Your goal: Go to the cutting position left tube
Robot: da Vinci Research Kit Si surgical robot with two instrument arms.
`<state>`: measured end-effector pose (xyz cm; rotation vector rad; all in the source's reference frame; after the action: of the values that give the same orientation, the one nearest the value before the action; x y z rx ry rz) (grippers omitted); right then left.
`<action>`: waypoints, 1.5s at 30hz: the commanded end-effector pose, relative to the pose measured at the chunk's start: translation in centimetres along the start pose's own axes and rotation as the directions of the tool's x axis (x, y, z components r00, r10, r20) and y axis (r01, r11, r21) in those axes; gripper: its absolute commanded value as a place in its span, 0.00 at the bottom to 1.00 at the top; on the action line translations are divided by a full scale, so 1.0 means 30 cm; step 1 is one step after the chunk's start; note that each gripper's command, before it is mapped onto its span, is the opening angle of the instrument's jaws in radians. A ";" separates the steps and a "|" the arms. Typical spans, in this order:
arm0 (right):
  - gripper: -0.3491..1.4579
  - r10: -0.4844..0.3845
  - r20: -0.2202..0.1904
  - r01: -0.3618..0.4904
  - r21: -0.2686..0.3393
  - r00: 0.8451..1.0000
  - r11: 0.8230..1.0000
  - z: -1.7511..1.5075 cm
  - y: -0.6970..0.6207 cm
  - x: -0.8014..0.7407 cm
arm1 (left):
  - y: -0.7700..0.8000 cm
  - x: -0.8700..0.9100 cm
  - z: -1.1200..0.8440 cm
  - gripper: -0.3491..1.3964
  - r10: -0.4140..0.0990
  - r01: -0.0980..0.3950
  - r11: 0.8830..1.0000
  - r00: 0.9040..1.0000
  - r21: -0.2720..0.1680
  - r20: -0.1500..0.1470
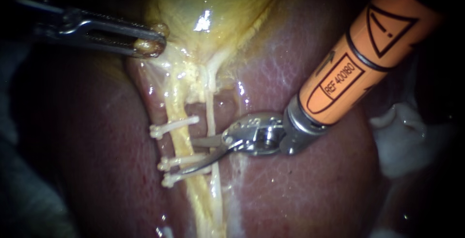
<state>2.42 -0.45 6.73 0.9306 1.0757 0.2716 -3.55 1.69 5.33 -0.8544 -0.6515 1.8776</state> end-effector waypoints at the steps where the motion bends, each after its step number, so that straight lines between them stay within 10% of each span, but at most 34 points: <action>1: 0.95 0.002 -0.008 -0.002 0.001 1.000 1.000 0.001 -0.0003 0.0006 | 0.0000 0.0000 0.0001 0.00 0.000 0.000 1.000 1.000 0.000 0.000; 19: 0.95 0.018 -0.068 -0.020 -0.026 0.998 0.999 0.020 0.0052 0.0071 | -0.0001 0.0000 0.0005 0.00 0.000 0.000 1.000 1.000 0.001 0.000; 34: 0.95 0.041 -0.149 -0.038 0.022 0.988 0.999 0.011 -0.0083 0.0245 | -0.0002 -0.0001 0.0001 0.00 0.000 0.000 1.000 1.000 0.000 0.000; 45: 0.95 0.054 -0.161 -0.050 0.029 0.985 0.998 0.011 -0.0094 0.0257 | -0.0002 -0.0001 0.0002 0.00 0.000 0.000 1.000 1.000 0.000 0.000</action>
<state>2.99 -0.32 6.07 0.9722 1.2067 0.3869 -3.55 1.69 5.34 -0.8544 -0.6506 1.8781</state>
